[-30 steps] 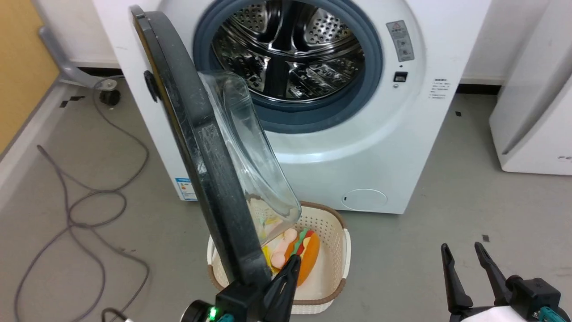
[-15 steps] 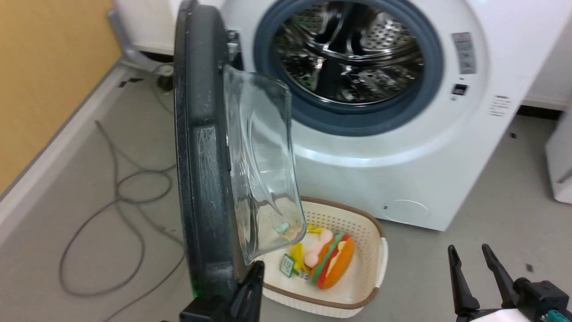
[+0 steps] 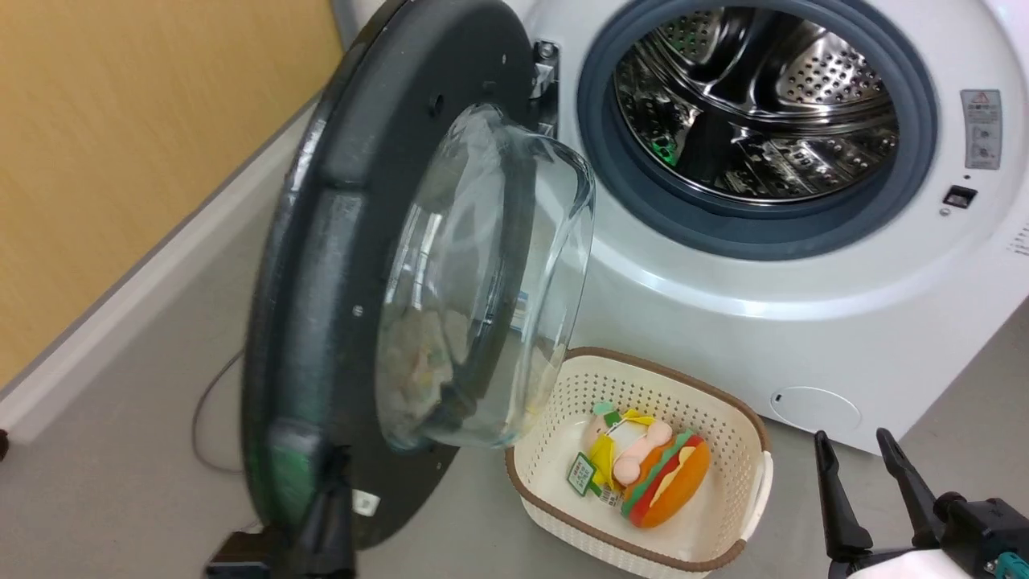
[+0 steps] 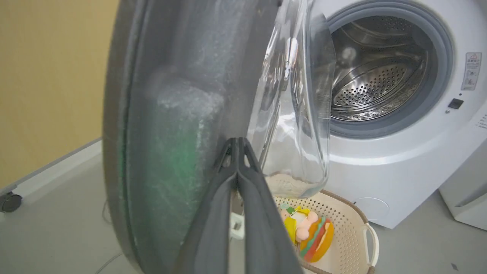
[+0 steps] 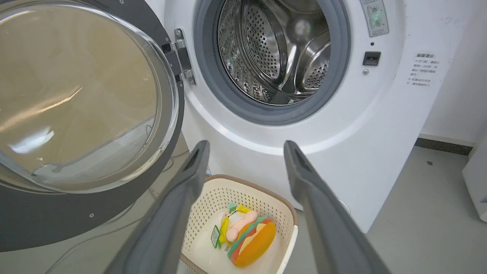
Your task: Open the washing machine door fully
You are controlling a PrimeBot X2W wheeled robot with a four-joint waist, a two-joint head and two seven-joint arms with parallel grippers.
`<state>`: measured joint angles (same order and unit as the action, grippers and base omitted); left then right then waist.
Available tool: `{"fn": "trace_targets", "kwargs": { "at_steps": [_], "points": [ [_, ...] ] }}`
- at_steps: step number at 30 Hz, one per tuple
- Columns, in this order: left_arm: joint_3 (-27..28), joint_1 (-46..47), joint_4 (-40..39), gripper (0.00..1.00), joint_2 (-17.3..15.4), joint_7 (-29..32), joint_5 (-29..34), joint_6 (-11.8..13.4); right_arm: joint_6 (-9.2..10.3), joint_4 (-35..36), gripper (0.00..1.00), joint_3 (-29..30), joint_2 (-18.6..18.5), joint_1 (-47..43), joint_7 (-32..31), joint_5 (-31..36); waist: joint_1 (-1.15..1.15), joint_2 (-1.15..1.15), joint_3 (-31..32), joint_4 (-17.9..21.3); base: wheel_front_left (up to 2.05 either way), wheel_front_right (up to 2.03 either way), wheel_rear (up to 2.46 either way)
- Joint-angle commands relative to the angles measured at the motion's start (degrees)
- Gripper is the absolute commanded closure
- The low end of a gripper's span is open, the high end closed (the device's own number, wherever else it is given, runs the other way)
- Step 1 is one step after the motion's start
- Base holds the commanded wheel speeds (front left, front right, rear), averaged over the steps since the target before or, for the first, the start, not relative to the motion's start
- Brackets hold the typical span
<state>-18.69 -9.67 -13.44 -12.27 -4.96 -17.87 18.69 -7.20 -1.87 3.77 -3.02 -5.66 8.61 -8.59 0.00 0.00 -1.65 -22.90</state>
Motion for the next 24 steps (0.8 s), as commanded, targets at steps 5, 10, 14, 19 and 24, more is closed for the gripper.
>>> {"fn": "trace_targets", "kwargs": {
  "at_steps": [5,10,14,19,24],
  "points": [
    [5.8,1.0,4.0,1.0,-2.7,-2.9,-2.3,0.2,-0.29,1.7,0.0,-0.2,0.1,-0.6,-0.7,1.1,0.0,0.0,0.2,-0.2,0.0,0.0,0.0],
    [10.9,3.5,9.4,1.0,-4.4,-5.8,-5.6,-1.1,-0.29,3.6,0.0,-0.5,0.1,-0.4,-1.5,1.7,0.0,0.0,-0.3,0.8,0.0,0.0,0.0],
    [14.2,6.8,14.6,1.0,-5.4,-7.8,-8.2,-3.3,-0.29,4.9,0.0,-0.6,0.1,-0.3,-2.1,2.0,0.0,0.0,-1.2,1.5,0.0,0.0,0.0],
    [18.1,11.9,22.8,1.0,-6.6,-9.5,-10.4,-6.6,-0.29,6.0,0.0,-0.4,0.1,0.1,-2.6,2.3,0.0,0.0,-2.5,2.2,0.0,0.0,0.0],
    [22.1,17.2,29.5,1.0,-7.0,-10.0,-10.2,-9.9,-0.29,6.3,0.0,-0.3,0.1,0.5,-2.9,2.5,0.0,0.0,-3.4,2.6,0.0,0.0,0.0]
  ]
}}
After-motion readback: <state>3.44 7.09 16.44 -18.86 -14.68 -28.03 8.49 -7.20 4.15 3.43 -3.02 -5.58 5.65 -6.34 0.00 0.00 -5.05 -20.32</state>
